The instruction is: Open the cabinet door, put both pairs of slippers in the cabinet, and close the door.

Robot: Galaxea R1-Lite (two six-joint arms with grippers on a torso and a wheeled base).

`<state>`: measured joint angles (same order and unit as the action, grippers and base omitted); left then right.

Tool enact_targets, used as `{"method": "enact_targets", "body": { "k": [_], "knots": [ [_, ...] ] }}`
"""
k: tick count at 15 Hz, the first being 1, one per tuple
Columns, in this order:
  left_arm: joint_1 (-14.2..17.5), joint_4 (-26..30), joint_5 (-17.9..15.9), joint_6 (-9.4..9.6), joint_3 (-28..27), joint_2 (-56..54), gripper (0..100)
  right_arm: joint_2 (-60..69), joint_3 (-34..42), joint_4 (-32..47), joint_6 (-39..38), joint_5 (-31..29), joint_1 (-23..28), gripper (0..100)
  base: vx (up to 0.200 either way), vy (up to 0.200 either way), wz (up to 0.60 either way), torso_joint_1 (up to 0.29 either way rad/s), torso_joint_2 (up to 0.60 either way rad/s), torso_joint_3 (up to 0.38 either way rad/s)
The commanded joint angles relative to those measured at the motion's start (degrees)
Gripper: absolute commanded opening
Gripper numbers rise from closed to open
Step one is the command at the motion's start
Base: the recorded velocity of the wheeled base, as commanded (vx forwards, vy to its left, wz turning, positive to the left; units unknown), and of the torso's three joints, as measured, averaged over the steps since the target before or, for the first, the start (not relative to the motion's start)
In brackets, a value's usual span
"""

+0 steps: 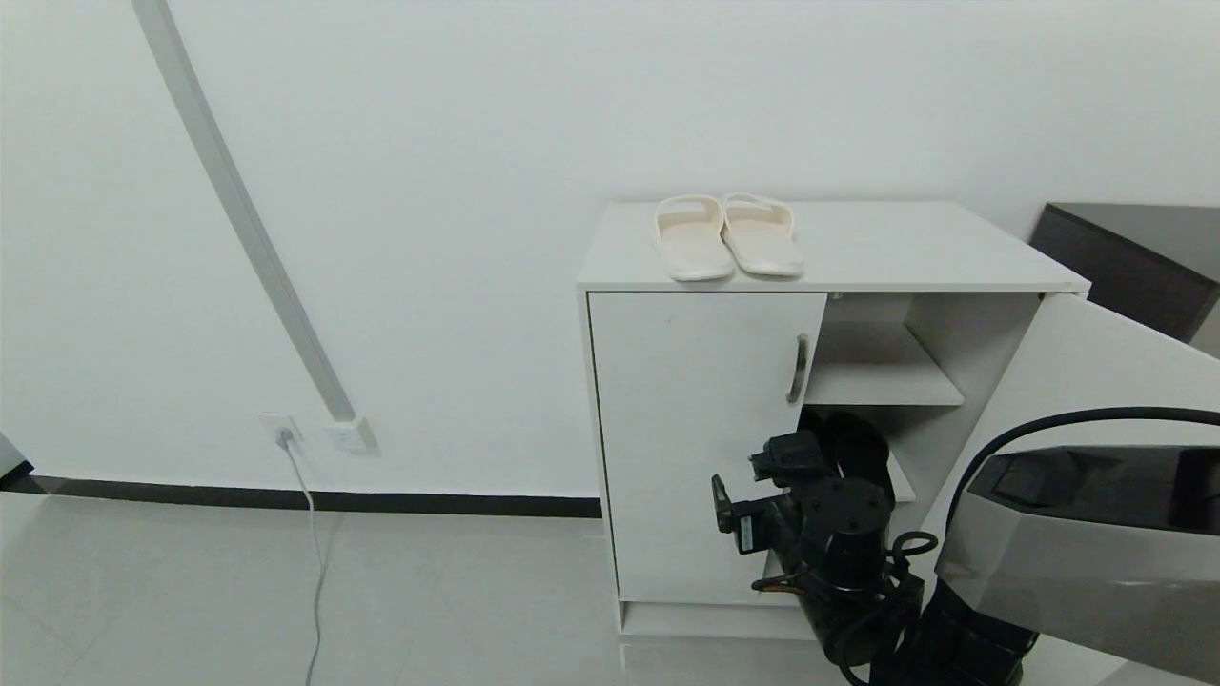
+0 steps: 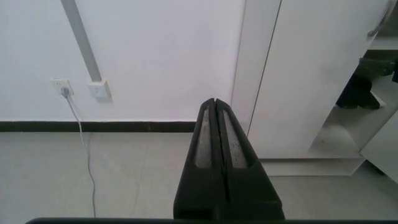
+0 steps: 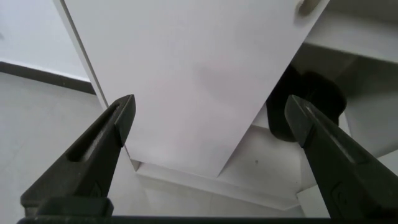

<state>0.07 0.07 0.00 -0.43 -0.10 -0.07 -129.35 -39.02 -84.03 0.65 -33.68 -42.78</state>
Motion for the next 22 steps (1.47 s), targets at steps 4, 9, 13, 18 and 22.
{"method": "enact_targets", "body": {
  "k": [4, 9, 13, 18, 22],
  "knots": [
    [0.01, 0.01, 0.0, 0.08, 0.01, 0.07, 0, 0.07, 0.53, -0.35, 0.06, 0.02, -0.03, 100, 0.0, 0.0, 0.0, 0.201, -0.51, -0.317],
    [0.01, 0.01, 0.0, -0.01, 0.01, 0.07, 0, 0.42, 0.61, -0.35, 0.06, 0.02, -0.03, 100, 0.0, 0.0, 0.0, 0.225, -0.54, -0.323],
    [0.01, 0.01, 0.0, -0.01, 0.01, 0.07, 0, 0.51, 0.53, -0.26, 0.06, 0.02, 0.06, 100, 0.0, 0.0, 0.0, 0.264, -0.59, -0.339],
    [0.01, 0.01, 0.0, -0.01, 0.01, 0.07, 0, 0.51, 1.05, -0.43, 0.58, 0.11, -0.03, 100, 0.0, 0.0, 0.0, 0.207, -0.47, -0.252],
    [0.01, 0.01, 0.0, 0.16, 0.01, 0.07, 0, 0.07, 1.67, -2.1, 1.46, 3.27, 0.41, 100, 0.0, 0.0, 0.0, 0.013, -0.02, -0.014]
  ]
}}
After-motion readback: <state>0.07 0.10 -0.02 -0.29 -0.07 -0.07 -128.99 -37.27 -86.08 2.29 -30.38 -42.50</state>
